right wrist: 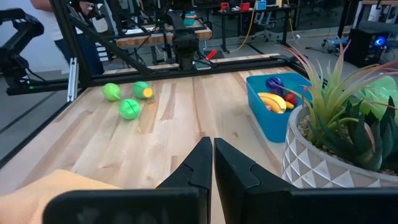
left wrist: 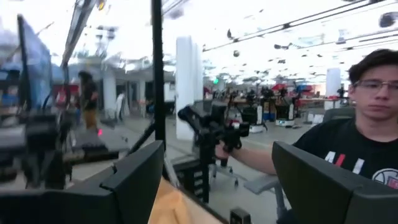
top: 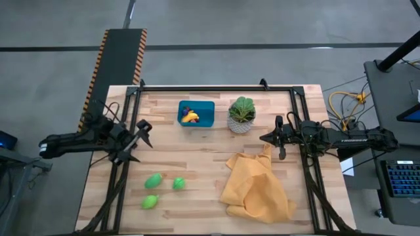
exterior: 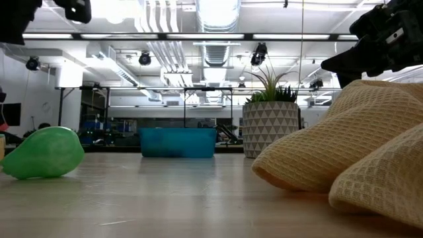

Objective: Pick and placing Produce into tupperware
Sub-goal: Put the green pear into the blue bin

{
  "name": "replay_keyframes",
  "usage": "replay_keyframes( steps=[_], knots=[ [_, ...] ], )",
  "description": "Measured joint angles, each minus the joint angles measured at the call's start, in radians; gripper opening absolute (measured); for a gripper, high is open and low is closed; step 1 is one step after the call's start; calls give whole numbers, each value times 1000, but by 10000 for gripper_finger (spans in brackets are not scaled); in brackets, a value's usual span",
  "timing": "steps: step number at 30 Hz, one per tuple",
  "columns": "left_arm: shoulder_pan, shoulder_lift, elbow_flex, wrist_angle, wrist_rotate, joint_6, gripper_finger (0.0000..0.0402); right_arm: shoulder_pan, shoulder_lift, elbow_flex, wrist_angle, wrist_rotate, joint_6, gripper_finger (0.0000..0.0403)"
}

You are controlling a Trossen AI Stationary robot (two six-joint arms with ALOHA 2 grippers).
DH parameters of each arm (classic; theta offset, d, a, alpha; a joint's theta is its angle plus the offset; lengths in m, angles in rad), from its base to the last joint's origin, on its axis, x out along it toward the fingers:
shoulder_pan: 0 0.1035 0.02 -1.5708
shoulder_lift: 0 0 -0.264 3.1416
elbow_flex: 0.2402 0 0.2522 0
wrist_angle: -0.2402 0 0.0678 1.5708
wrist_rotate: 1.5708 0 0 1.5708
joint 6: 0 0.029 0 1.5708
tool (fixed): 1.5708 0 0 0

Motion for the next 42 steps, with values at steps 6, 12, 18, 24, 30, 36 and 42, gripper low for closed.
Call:
replay_keyframes(
  steps=[6,12,18,24,30,36,42],
  knots=[
    [0,34,-2,48,16,-7,286,0,0,0,0,0,19,9],
    [0,78,-3,61,-24,82,286,0,0,0,0,0,16,9],
    [0,102,-3,124,-102,103,285,0,0,0,0,0,16,9],
    [0,105,-4,124,-144,178,218,0,0,0,0,0,15,9],
    [-1,104,-5,116,-167,180,105,0,0,0,-1,0,20,9],
    [-1,104,-17,116,-166,183,130,0,0,0,-1,0,20,9],
    [-1,105,-23,117,-161,191,223,0,0,0,-2,0,20,9]
  ],
)
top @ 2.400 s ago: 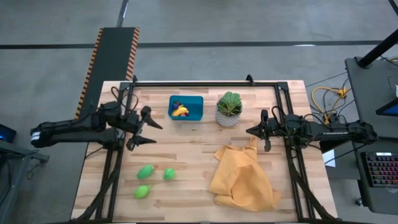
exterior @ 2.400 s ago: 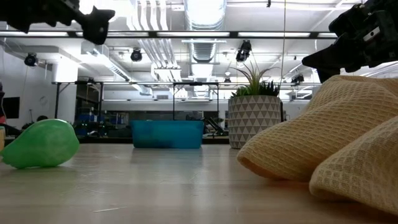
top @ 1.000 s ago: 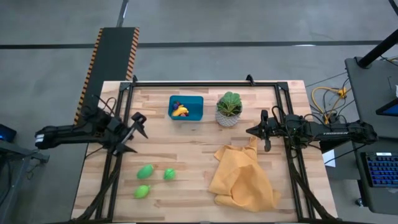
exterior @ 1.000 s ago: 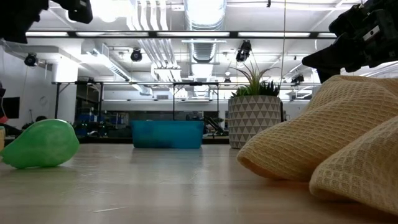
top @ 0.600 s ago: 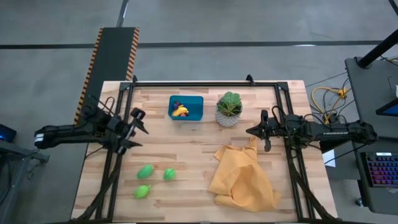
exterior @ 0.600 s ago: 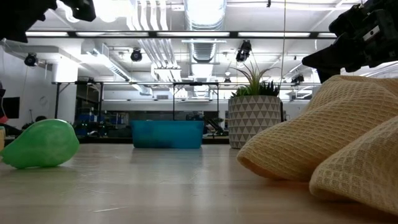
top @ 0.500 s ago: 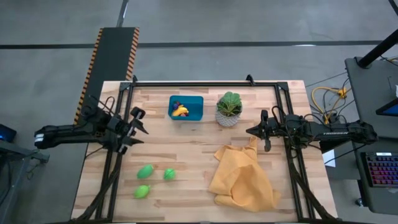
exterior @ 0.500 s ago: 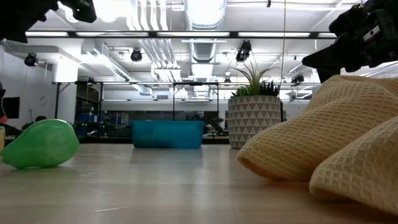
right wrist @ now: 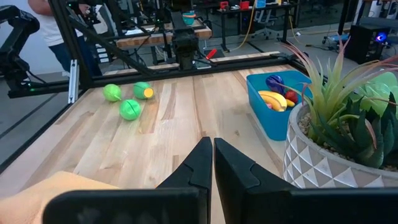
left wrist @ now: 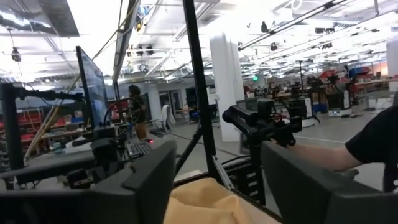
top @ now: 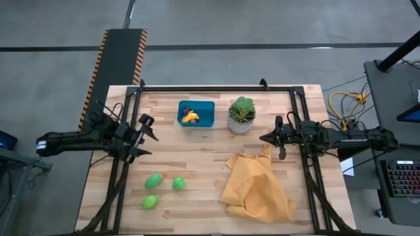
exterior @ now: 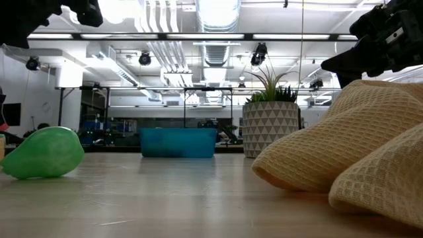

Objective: Pick and placing Produce into tupperware
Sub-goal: Put the green pear into the blue bin

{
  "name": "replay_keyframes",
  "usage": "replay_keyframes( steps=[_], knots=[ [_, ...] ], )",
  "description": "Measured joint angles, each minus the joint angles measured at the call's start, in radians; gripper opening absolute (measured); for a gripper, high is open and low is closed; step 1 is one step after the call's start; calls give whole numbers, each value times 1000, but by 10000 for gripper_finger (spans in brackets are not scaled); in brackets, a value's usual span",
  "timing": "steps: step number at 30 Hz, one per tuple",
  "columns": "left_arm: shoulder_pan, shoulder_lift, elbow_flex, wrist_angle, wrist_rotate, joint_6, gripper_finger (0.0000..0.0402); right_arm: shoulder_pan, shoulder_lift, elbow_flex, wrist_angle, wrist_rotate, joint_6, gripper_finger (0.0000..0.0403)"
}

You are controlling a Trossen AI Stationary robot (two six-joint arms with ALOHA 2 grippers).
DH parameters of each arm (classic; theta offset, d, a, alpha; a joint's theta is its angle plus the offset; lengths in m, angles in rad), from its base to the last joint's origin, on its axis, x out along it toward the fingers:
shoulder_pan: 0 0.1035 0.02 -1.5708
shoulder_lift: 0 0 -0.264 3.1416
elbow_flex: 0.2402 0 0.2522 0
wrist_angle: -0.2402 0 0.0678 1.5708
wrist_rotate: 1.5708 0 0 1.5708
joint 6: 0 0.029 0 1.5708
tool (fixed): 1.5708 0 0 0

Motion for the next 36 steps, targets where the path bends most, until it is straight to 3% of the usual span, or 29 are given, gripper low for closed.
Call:
replay_keyframes(
  steps=[4,12,18,25,36],
  knots=[
    [0,6,11,-2,-61,20,235,0,0,0,-1,0,3,9],
    [0,6,28,-1,-138,55,218,0,0,0,-7,0,3,9],
    [-23,5,45,-2,-114,86,202,0,0,0,-7,0,3,9],
    [-132,11,97,5,-124,117,183,0,0,0,-8,0,22,9],
    [-153,101,188,3,-493,305,182,0,0,0,-8,-1,34,9]
  ],
)
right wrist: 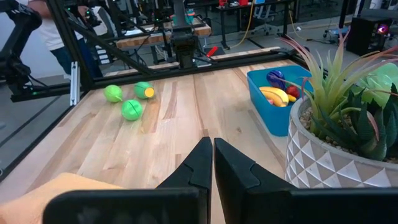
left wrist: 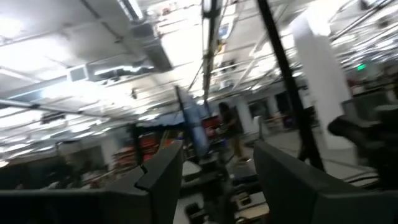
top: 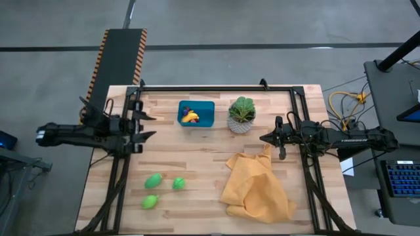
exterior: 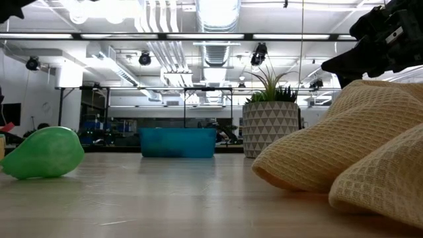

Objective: Pick and placing Produce into tupperware
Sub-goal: Put the green pear into the blue bin

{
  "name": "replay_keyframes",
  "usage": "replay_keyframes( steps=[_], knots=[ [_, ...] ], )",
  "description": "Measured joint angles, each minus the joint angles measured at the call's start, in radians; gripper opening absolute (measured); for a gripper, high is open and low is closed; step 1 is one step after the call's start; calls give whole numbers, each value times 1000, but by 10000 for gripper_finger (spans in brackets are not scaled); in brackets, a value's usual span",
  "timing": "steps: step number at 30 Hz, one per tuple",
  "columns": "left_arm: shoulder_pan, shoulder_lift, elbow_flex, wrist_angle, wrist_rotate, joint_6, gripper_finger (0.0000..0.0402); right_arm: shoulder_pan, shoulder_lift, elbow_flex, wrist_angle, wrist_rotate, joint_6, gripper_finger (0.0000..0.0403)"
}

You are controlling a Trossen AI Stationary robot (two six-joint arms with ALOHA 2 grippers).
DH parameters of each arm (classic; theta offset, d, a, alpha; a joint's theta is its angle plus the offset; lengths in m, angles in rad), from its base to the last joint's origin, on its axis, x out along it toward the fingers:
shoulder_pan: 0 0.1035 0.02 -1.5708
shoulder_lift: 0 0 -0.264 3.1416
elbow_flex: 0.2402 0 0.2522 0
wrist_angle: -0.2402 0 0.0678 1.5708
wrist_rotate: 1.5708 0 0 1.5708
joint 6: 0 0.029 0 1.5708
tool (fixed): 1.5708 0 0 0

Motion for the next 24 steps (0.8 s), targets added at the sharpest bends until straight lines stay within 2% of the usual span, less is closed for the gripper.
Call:
replay_keyframes(
  steps=[7,12,15,17,21,24],
  knots=[
    [-6,70,74,-81,-93,74,182,0,0,0,0,0,-3,9],
    [-38,119,173,-308,-277,116,182,0,0,0,-2,0,-3,9],
    [-78,157,239,-415,-353,116,182,0,0,0,-7,0,-3,9],
    [-119,187,274,-458,-427,118,182,0,0,0,-7,0,-3,9],
    [-229,231,338,-522,-639,153,182,0,0,0,-14,0,-3,9],
    [-318,251,389,-589,-731,152,182,0,0,0,-32,0,-3,9]
  ],
)
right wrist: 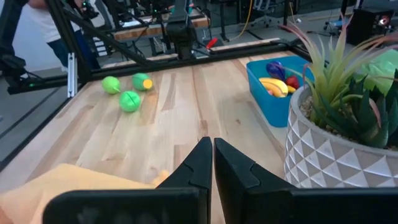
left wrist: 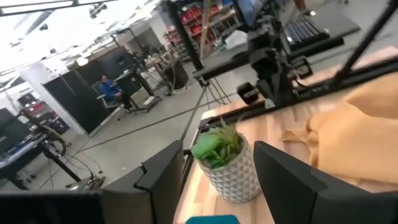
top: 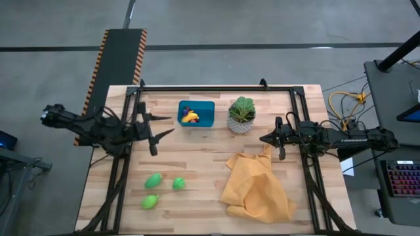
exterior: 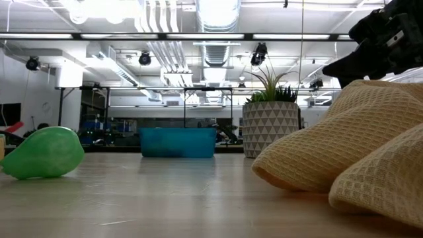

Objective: Pick and placing Produce into tupperware
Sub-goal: Put the green pear into the blue bin

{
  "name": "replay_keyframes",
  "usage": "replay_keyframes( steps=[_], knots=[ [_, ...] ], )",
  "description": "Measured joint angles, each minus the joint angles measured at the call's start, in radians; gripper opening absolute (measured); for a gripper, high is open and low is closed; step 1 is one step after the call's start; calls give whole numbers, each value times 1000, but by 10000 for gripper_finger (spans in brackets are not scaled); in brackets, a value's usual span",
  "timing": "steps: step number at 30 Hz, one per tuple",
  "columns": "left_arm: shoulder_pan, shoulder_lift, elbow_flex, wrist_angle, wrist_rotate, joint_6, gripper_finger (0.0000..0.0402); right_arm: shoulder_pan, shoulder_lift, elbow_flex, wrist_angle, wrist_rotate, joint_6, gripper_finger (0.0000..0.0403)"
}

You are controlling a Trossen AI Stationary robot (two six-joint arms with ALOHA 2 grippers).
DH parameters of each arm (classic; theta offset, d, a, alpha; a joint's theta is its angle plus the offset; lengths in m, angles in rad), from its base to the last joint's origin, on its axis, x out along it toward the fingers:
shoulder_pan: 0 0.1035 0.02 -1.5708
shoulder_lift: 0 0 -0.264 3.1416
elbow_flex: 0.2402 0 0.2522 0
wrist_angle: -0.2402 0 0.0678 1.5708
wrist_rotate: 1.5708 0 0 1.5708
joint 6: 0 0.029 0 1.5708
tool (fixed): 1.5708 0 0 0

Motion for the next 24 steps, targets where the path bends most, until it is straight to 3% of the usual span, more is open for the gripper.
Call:
replay_keyframes(
  steps=[14,24],
  knots=[
    [-345,130,56,-106,-483,-61,183,0,0,0,-12,0,0,9],
    [-460,206,58,-106,-503,-212,183,0,0,0,-11,0,0,9]
  ],
)
